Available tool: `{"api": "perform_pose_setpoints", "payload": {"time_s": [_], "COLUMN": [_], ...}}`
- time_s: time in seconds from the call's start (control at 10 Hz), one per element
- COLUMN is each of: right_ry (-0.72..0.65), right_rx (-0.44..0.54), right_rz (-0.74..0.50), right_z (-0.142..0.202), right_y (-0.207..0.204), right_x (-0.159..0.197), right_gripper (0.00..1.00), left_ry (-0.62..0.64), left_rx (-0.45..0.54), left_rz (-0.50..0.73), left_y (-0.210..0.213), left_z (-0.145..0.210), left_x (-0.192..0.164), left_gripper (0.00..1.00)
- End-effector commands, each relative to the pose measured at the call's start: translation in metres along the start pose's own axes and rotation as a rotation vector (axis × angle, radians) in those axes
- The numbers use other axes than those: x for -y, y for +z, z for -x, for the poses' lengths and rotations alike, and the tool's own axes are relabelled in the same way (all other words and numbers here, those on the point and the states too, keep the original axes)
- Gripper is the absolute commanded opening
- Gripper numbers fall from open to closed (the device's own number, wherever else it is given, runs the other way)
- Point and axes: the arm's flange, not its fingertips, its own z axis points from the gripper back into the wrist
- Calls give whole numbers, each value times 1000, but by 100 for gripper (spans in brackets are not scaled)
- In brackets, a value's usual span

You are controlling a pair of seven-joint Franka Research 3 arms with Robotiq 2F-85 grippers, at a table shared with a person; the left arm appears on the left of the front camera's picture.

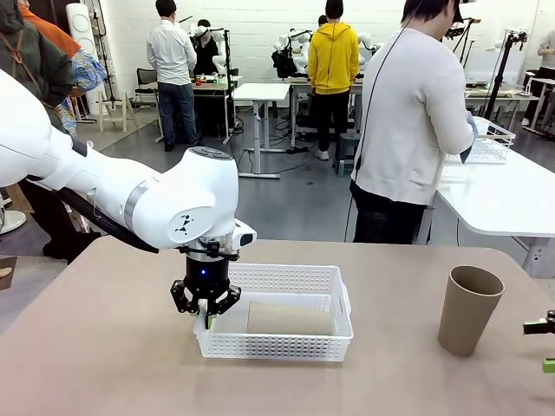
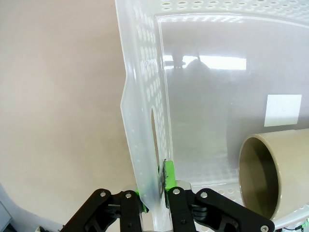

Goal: Clean and organize the cups into the basket.
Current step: Pick up the Reusable plastic cup from the right side of the table and stack it inside the Organizing basket in the center of the table.

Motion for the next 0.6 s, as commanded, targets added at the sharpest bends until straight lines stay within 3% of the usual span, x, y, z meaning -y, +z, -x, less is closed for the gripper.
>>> {"api": "perform_pose_setpoints", "payload": {"time_s": [0.0, 0.5], "right_ry": [43, 33], "right_rx": [24, 41], "right_rz": [-6, -48], "right_z": [5, 9], "right_y": [-7, -48], "right_x": [15, 63], "right_gripper": [100, 100], "left_ry": [21, 21], "left_rx": [-3, -3], "left_rz": [-2, -2], "left_y": [-1, -1], "left_z": [1, 1], "left_x": [4, 4], "left_gripper": [0, 0]}}
